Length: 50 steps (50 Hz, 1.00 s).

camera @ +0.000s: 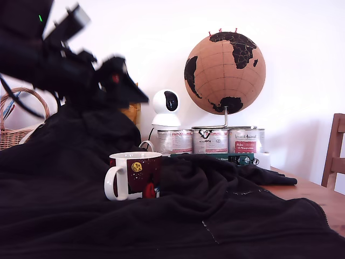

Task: Pick the grey coffee capsule and place it inside the red coffee cup

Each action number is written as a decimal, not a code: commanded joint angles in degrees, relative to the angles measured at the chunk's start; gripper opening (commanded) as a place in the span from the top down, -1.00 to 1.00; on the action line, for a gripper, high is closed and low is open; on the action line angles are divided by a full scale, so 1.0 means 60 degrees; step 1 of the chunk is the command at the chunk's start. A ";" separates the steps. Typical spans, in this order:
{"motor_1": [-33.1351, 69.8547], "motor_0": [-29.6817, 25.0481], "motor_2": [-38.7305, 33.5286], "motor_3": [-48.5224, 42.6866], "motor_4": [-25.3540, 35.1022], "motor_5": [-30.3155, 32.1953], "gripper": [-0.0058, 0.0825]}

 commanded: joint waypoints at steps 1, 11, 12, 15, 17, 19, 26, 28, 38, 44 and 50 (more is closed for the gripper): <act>-0.0663 0.0270 0.0248 -0.0270 -0.0011 0.0047 0.08; -0.2357 0.1075 0.0907 -0.2215 -0.0073 0.0044 0.91; -0.2561 0.1151 0.0998 -0.2521 -0.0124 0.0044 0.91; -0.3104 0.1337 0.1311 -0.3541 -0.0426 0.0047 0.91; -0.3428 0.1450 0.1537 -0.4295 -0.0820 0.0051 0.91; -0.3716 0.1548 0.1727 -0.5009 -0.1217 0.0084 0.91; -0.4656 0.1810 0.2014 -0.6910 -0.2452 0.0266 0.91; -0.4925 0.1858 0.2014 -0.7304 -0.2616 0.0266 0.91; -0.6138 0.2120 0.2014 -0.9103 -0.3340 0.0302 0.91; -0.6696 0.2339 0.2014 -0.9916 -0.3574 0.0466 0.91; -0.7144 0.2612 0.2011 -1.0469 -0.3574 0.0550 0.91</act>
